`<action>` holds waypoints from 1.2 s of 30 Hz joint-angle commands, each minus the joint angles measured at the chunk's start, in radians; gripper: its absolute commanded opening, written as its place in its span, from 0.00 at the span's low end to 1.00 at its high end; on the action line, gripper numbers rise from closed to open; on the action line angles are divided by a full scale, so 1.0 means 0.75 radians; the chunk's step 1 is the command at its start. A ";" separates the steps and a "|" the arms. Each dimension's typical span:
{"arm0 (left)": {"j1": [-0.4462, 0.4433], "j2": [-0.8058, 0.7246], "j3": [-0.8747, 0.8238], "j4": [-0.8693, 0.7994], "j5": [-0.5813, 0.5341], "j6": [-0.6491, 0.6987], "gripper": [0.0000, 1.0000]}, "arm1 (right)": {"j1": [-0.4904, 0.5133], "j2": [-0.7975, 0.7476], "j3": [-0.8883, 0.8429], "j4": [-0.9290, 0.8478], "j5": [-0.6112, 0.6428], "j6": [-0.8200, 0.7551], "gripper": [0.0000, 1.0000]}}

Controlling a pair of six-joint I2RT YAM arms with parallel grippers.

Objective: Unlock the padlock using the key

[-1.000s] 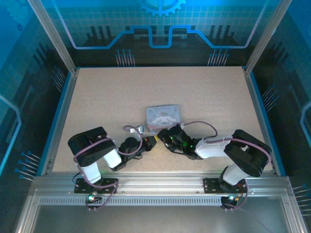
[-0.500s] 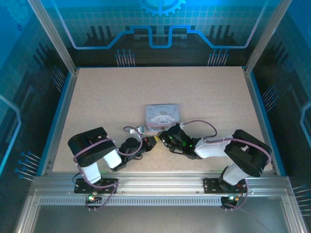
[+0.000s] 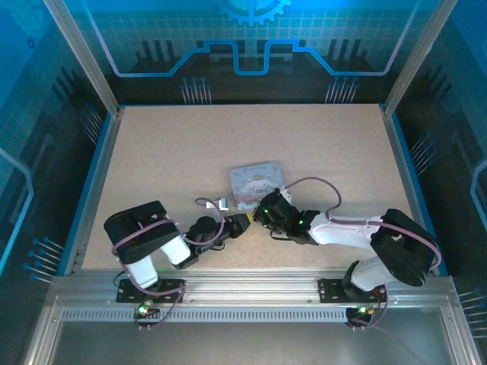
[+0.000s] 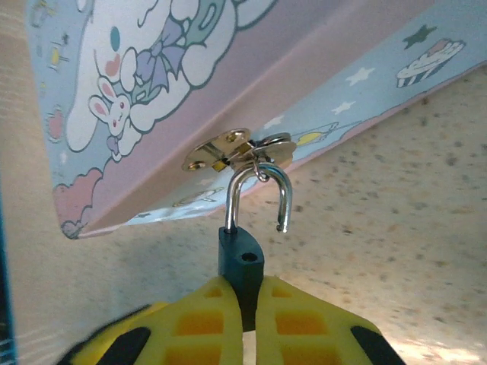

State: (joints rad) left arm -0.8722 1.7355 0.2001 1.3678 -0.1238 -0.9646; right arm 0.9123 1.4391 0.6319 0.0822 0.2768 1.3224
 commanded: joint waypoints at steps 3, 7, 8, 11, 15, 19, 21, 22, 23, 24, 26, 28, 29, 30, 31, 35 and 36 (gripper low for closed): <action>-0.008 -0.068 -0.053 0.040 -0.034 0.098 0.41 | -0.061 -0.006 0.107 -0.196 -0.073 -0.282 0.00; -0.005 -0.111 -0.073 -0.028 -0.058 0.155 0.42 | -0.091 0.055 0.237 -0.376 -0.163 -0.575 0.00; -0.004 -0.123 -0.069 -0.057 -0.059 0.171 0.42 | -0.099 0.078 0.274 -0.424 -0.192 -0.658 0.00; 0.013 -0.154 -0.031 -0.159 -0.043 0.225 0.42 | -0.116 0.132 0.379 -0.583 -0.218 -0.844 0.00; 0.050 -0.188 0.028 -0.289 -0.022 0.265 0.41 | -0.122 0.157 0.466 -0.761 -0.154 -1.012 0.00; 0.129 -0.193 0.045 -0.316 -0.004 0.279 0.41 | -0.124 0.159 0.522 -0.865 -0.099 -1.187 0.00; 0.178 -0.182 0.050 -0.318 0.019 0.291 0.40 | -0.125 0.162 0.535 -0.882 -0.082 -1.266 0.00; 0.202 -0.172 0.053 -0.314 0.037 0.297 0.40 | -0.124 0.165 0.544 -0.889 -0.081 -1.307 0.00; 0.222 -0.160 0.056 -0.300 0.056 0.306 0.39 | -0.124 0.169 0.553 -0.893 -0.075 -1.340 0.00; 0.240 -0.145 0.060 -0.289 0.075 0.310 0.39 | -0.123 0.173 0.558 -0.895 -0.073 -1.367 0.00; 0.270 -0.109 0.082 -0.267 0.128 0.311 0.39 | -0.114 0.185 0.580 -0.907 -0.046 -1.418 0.00; 0.284 -0.069 0.102 -0.241 0.168 0.307 0.38 | -0.102 0.201 0.597 -0.918 -0.027 -1.464 0.00; 0.288 -0.044 0.114 -0.223 0.184 0.308 0.38 | -0.092 0.211 0.608 -0.925 -0.004 -1.490 0.00; 0.290 -0.022 0.118 -0.204 0.193 0.305 0.38 | -0.086 0.219 0.615 -0.931 0.010 -1.505 0.00; 0.291 0.005 0.125 -0.176 0.201 0.304 0.38 | -0.083 0.230 0.627 -0.944 0.017 -1.517 0.00; 0.305 0.122 0.130 -0.048 0.216 0.295 0.37 | -0.077 0.265 0.683 -1.007 0.030 -1.561 0.00; 0.310 0.146 0.130 -0.022 0.220 0.298 0.36 | -0.074 0.269 0.696 -1.022 0.028 -1.576 0.00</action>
State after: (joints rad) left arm -0.6556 1.8015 0.2840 1.2457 0.0021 -0.7589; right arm 0.8436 1.6268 1.1057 -0.6273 0.2737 0.2031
